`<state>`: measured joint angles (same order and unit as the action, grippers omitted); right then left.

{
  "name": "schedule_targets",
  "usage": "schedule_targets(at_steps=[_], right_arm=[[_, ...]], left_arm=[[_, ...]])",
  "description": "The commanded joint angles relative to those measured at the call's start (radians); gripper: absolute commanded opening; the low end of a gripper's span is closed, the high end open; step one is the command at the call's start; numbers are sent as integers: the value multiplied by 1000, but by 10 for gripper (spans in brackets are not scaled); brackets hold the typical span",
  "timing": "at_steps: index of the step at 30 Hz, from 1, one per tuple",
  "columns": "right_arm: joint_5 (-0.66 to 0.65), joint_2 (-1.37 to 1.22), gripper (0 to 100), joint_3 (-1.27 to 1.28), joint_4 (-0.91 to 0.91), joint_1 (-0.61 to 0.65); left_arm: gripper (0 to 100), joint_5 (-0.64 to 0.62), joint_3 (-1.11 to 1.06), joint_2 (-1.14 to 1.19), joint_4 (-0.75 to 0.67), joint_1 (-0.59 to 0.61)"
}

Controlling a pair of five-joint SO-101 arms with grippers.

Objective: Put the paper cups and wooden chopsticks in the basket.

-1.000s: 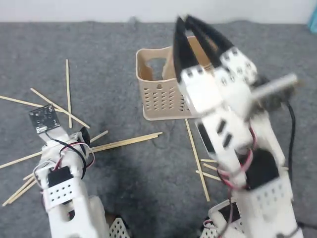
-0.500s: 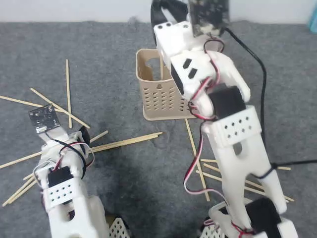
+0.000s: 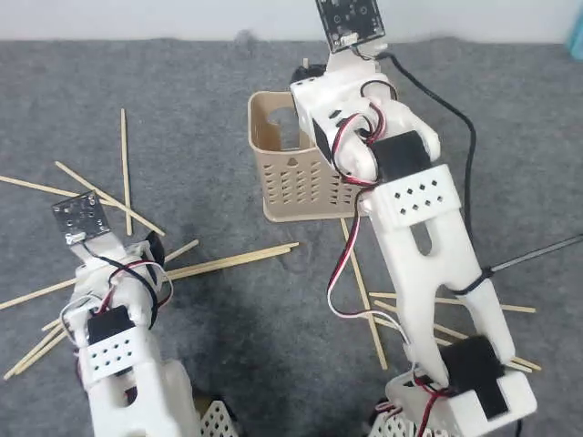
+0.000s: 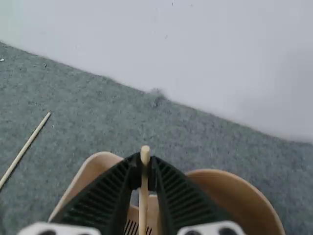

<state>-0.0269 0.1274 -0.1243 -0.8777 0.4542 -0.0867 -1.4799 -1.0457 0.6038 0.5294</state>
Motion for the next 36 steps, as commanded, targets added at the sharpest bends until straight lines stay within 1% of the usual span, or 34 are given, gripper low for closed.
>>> schedule_targets(at_steps=[1,3,6,9,15,18,22,29,31,33,36], right_arm=[[8,7,13,-41,-68,10],[8,7,30,-41,-108,28],[8,8,106,-46,-157,50],[8,24,165,-49,-160,54],[6,194,173,-49,-168,50],[5,302,173,-49,-216,48],[5,437,173,-49,-372,53],[-3,568,173,-43,-822,47],[-3,584,173,-40,-921,47],[-3,613,173,14,-921,39],[-3,697,173,187,-917,-24]], left_arm=[[232,11,2,-20,-26,0],[232,11,2,-20,-26,0],[232,11,2,-20,-28,0],[232,11,2,-20,-28,0],[232,9,2,-20,-28,0],[232,9,2,-20,-28,0],[232,8,2,-20,-29,0],[232,8,2,-20,-29,-23],[232,8,2,-20,-29,-32],[232,8,2,-20,-29,-37],[232,8,2,-20,-29,-37]])
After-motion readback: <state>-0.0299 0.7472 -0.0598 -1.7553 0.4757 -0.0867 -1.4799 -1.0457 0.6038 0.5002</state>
